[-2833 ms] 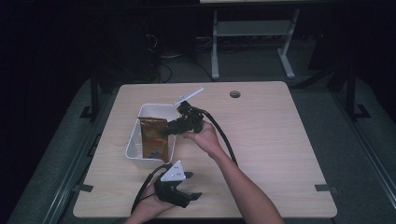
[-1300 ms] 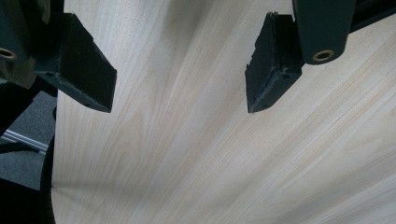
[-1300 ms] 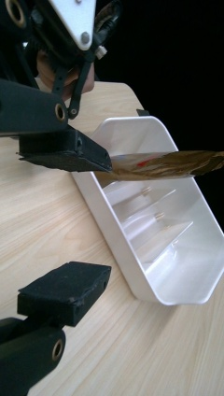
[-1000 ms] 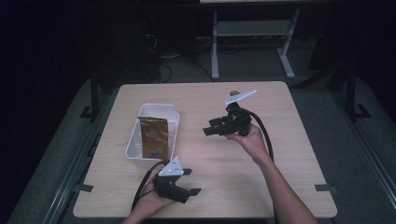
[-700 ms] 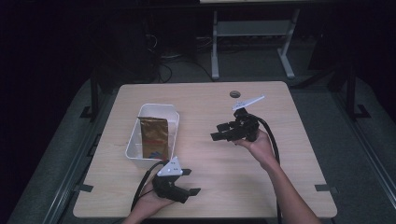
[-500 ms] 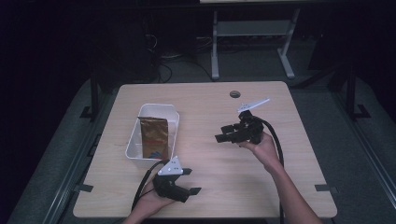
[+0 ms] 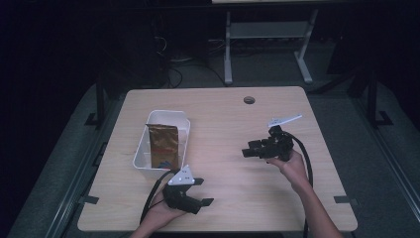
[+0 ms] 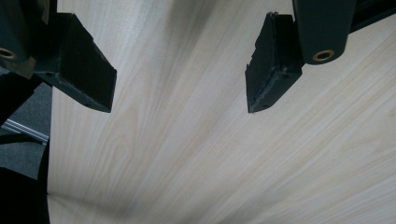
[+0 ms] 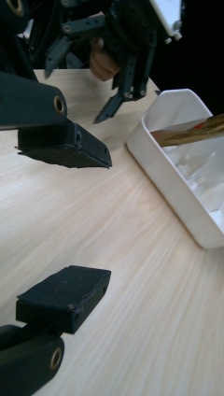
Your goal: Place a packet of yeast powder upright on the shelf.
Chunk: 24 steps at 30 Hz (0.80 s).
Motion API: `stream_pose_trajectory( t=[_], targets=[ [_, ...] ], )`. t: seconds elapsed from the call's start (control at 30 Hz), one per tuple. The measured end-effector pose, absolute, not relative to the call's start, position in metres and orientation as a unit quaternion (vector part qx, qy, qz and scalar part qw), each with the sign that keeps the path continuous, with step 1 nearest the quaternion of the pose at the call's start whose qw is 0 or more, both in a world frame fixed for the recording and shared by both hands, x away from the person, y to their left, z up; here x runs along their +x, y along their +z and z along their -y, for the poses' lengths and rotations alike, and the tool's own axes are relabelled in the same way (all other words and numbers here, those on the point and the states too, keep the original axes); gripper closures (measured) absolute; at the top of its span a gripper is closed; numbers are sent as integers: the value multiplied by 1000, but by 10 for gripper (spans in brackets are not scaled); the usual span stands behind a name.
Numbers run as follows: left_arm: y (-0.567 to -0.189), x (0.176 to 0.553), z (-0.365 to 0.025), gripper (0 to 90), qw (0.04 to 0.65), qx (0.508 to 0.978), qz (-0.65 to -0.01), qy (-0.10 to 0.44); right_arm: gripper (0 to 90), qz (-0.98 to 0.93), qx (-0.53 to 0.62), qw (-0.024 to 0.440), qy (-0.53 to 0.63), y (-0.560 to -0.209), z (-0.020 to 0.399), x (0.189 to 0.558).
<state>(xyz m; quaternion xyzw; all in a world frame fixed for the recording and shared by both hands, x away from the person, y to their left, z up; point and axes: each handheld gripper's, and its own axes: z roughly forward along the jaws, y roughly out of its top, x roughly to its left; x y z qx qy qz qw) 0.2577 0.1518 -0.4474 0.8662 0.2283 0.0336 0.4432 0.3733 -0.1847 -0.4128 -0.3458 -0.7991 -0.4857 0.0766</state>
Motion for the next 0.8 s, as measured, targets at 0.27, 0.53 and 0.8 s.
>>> stream_pose_trajectory(
  t=[0.27, 0.53, 0.8],
  targets=[
    [-449, 259, -150, 245, 443, 866, -230, 28, 380, 795, -360, 76, -482, -422, 202, 364],
    [-448, 260, -149, 245, 441, 867, -229, 28, 381, 788, -375, 75, -482, -433, 219, 353],
    [-448, 261, -149, 245, 444, 865, -231, 27, 374, 788, -383, 76, -477, -442, 233, 338]
  ],
)
